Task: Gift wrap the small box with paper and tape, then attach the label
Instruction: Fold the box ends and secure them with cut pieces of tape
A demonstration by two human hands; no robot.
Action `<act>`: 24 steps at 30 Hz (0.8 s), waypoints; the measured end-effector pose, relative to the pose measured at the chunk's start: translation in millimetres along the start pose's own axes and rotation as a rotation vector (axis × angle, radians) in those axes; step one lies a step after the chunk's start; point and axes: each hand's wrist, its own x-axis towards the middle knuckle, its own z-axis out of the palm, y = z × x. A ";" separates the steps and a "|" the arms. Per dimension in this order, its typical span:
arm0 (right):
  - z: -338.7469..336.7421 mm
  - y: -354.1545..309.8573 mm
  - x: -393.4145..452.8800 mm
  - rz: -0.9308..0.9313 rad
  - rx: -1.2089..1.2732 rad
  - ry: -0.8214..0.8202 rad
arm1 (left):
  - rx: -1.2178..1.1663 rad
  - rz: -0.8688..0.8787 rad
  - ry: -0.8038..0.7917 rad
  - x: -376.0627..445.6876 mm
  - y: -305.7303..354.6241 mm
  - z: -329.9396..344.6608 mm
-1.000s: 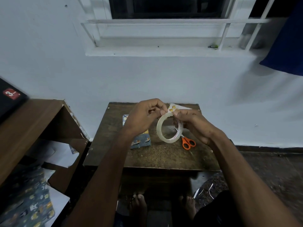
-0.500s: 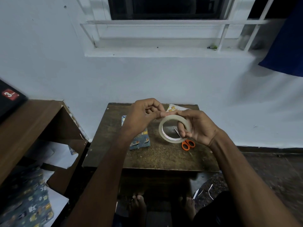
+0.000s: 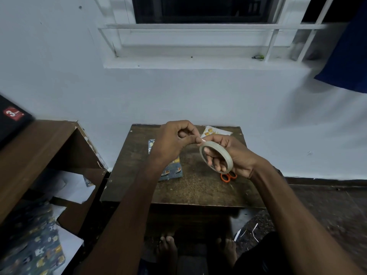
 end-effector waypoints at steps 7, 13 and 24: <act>5.1 7.4 4.1 -0.159 -0.147 0.256 | 0.044 -0.041 0.007 1.5 2.5 -2.8; 15.7 11.5 7.6 -0.346 -0.260 0.364 | 0.135 -0.048 0.032 1.0 8.3 -3.9; 24.9 18.8 14.6 -0.447 -0.342 0.493 | -0.070 -0.090 0.046 -0.9 11.4 -5.8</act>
